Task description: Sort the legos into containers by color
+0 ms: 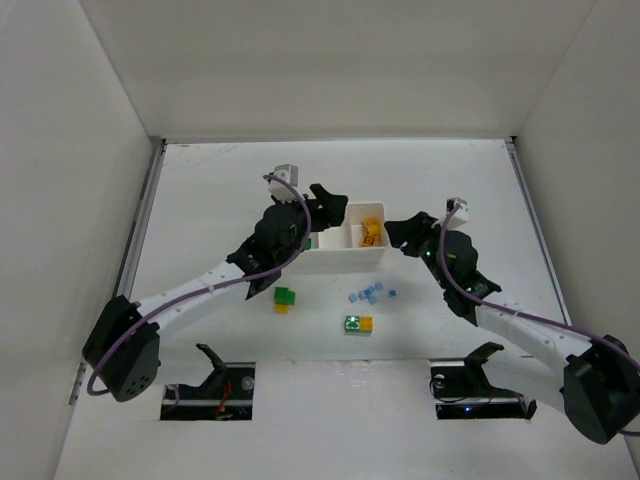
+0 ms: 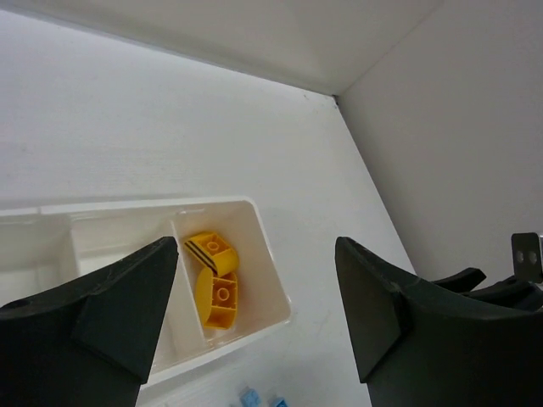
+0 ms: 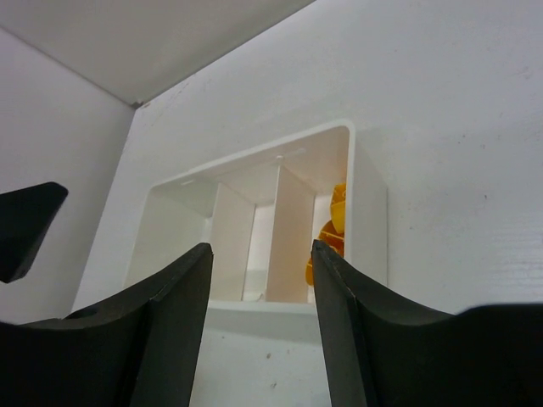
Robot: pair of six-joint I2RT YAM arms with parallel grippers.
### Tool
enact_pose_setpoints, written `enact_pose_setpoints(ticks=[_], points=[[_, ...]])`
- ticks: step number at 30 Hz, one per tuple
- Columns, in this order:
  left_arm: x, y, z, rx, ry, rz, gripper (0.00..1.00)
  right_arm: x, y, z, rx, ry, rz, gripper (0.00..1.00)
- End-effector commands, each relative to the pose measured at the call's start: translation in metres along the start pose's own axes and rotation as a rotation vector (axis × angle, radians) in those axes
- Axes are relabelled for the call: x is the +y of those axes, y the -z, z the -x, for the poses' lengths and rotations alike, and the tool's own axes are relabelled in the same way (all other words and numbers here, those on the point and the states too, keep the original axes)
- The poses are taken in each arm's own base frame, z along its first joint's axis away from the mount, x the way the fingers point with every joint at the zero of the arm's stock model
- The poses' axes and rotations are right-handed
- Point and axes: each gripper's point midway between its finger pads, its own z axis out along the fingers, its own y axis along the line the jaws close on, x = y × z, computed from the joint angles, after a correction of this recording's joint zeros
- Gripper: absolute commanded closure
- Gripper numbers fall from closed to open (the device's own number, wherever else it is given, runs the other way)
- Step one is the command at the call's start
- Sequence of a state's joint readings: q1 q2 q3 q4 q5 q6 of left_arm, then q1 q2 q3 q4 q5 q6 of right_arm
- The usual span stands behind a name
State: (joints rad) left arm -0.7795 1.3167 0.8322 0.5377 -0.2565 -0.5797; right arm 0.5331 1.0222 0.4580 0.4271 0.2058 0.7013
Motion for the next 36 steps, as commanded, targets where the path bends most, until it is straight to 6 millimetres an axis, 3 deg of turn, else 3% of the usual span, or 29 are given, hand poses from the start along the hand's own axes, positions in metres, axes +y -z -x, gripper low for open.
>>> enact_pose_setpoints(ticks=[1, 8, 21, 28, 36], points=[[0.028, 0.017, 0.012, -0.036, -0.033, 0.089, 0.27, 0.016, -0.003, 0.011, -0.038, 0.015, 0.033, 0.45], [0.078, 0.055, 0.018, -0.038, -0.034, 0.226, 0.27, 0.026, -0.006, 0.000, -0.010, 0.040, 0.048, 0.47], [0.133, 0.116, 0.023, -0.039, -0.038, 0.386, 0.34, 0.053, -0.007, -0.020, 0.030, 0.121, 0.095, 0.49], [0.149, 0.134, 0.019, -0.034, -0.017, 0.431, 0.40, 0.068, -0.007, -0.032, 0.063, 0.161, 0.131, 0.51], [0.148, 0.139, 0.025, -0.037, -0.019, 0.435, 0.41, 0.081, -0.012, -0.060, 0.153, 0.231, 0.147, 0.51]])
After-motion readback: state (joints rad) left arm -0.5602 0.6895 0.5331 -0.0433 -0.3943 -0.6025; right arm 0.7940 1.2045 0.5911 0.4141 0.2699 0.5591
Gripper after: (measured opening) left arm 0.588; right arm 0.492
